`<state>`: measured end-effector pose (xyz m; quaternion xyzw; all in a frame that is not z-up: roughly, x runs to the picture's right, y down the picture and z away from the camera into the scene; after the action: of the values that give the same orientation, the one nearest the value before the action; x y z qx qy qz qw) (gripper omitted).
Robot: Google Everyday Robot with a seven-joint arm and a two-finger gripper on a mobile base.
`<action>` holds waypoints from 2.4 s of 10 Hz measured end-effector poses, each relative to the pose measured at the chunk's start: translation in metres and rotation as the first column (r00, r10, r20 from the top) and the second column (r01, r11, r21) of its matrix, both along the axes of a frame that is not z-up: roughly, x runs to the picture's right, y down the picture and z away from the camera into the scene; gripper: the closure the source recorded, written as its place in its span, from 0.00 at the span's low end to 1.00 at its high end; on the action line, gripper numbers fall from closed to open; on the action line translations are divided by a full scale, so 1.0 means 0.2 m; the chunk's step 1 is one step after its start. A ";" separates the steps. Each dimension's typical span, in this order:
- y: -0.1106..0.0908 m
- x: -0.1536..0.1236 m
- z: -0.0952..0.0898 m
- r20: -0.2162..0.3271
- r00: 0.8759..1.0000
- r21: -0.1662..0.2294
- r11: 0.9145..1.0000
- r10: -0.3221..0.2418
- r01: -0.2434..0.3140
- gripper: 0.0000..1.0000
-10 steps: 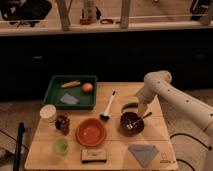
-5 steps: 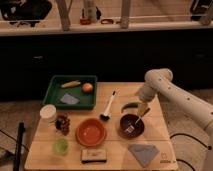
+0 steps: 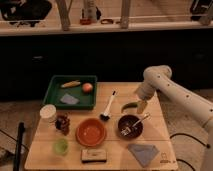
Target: Place pepper in red bowl
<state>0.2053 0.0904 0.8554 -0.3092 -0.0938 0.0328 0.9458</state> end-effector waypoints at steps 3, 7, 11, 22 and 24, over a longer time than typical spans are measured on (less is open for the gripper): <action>0.00 -0.03 0.08 0.018 0.999 -0.021 0.999 -0.031 0.031 0.20; 0.01 -0.04 0.19 0.036 0.997 -0.034 0.997 -0.061 0.063 0.20; 0.07 0.00 0.30 0.043 0.997 -0.022 0.998 -0.061 0.062 0.20; 0.17 0.07 0.35 0.096 0.994 0.020 0.998 -0.056 0.055 0.98; 0.17 0.06 0.34 0.099 0.993 0.023 0.998 -0.063 0.061 1.00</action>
<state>0.2178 0.1248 0.9241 -0.3039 -0.1315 -0.0127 0.9435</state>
